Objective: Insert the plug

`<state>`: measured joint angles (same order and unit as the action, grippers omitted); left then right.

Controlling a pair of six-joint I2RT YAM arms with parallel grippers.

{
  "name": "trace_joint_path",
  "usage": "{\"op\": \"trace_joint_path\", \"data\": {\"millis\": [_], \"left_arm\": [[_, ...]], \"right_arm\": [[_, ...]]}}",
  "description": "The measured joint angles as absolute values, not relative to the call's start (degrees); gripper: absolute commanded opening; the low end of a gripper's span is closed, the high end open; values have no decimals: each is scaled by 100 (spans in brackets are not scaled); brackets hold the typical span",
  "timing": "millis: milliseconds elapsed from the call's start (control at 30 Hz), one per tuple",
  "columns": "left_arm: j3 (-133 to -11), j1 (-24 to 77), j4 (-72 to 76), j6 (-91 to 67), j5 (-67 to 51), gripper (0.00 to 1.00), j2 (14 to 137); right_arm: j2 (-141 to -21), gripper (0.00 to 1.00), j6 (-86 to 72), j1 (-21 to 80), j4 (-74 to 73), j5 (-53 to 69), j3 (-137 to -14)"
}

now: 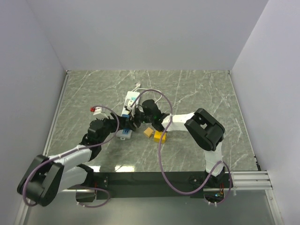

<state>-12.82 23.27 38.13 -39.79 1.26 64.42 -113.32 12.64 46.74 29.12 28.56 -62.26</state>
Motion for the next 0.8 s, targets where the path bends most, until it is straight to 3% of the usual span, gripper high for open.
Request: {"op": "trace_joint_path", "data": {"millis": [33, 300, 333, 433, 467, 533, 567, 633, 800], "left_arm": [[-1238, 2362, 3739, -3931, 150, 99, 6265], [-961, 2425, 3221, -3813, 429, 99, 4740], [-943, 2425, 3140, -3809, 464, 99, 4584], [-921, 2427, 2971, -3789, 578, 99, 4285], [-921, 2429, 2915, -3782, 615, 99, 4222], [-921, 2434, 2783, -3745, 672, 100, 4097], [-921, 2436, 2744, -3717, 701, 99, 4051], [-921, 2440, 2657, -3699, 751, 99, 3955], [-921, 2447, 2504, -3649, 869, 99, 3813]], "right_arm": [[-11330, 0, 1260, 4674, 2899, 2860, -6233], [-11316, 3, 1140, 4733, 2633, 2738, -6390], [-11312, 7, 1131, 4744, 2620, 2720, -6392], [-11260, 47, 1085, 4751, 2554, 2679, -6383], [-11225, 51, 1068, 4759, 2545, 2659, -6355], [-11115, 51, 1009, 4770, 2517, 2628, -6259], [-11032, 59, 978, 4775, 2491, 2617, -6198], [-10855, 63, 902, 4775, 2432, 2613, -6047], [-10516, 65, 753, 4775, 2438, 2615, -5708]]}}
